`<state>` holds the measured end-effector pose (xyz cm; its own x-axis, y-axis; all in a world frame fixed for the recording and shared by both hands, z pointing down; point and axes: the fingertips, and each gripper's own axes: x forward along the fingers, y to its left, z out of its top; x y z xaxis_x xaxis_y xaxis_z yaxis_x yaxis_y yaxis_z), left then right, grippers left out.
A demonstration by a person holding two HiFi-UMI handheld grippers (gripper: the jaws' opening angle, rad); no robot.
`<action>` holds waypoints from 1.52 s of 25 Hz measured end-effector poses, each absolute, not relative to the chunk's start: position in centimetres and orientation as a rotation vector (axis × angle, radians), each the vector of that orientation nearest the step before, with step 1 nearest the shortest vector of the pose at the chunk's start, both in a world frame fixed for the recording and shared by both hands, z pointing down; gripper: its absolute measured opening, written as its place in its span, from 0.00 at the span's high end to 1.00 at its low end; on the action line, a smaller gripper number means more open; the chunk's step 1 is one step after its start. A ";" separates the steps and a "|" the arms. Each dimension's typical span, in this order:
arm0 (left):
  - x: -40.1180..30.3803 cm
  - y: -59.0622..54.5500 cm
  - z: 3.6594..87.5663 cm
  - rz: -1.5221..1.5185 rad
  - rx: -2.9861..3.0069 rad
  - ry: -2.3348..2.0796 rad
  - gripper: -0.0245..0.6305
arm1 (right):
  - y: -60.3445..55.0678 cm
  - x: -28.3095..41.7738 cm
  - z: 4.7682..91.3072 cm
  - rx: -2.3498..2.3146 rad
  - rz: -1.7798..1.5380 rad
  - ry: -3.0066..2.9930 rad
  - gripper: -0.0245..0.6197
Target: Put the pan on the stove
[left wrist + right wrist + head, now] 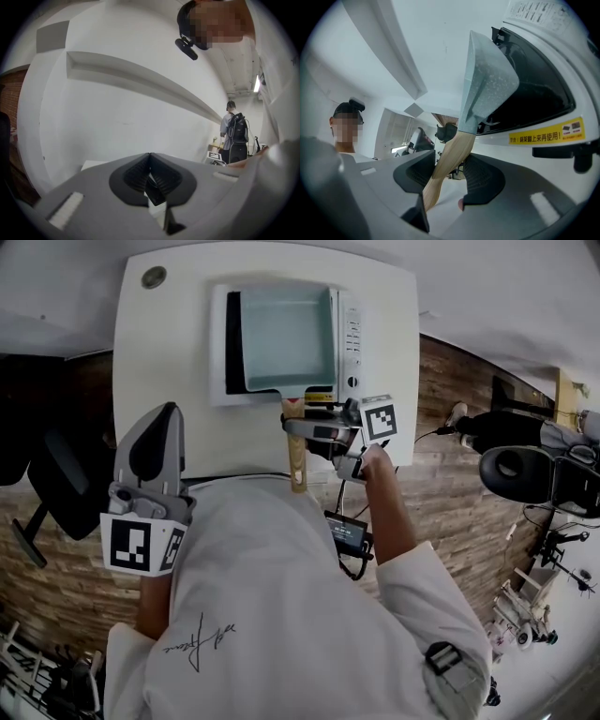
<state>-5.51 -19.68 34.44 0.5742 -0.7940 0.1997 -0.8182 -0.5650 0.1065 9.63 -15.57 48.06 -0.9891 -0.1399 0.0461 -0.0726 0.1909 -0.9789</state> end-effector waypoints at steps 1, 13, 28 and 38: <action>-5.5 -19.7 34.5 0.195 2.618 -1.354 0.96 | -15.6 9.7 48.1 -0.212 -1.951 2.380 0.69; -5.0 -19.8 34.8 0.194 2.607 -1.339 0.96 | -15.8 9.7 48.8 -0.171 -1.955 2.339 0.69; -5.1 -20.0 35.1 0.226 2.632 -1.336 0.96 | -16.4 9.2 48.8 -0.161 -1.972 2.295 0.69; -4.4 -20.1 35.3 0.213 2.632 -1.303 0.96 | -16.8 9.4 48.2 -0.179 -1.921 2.288 0.65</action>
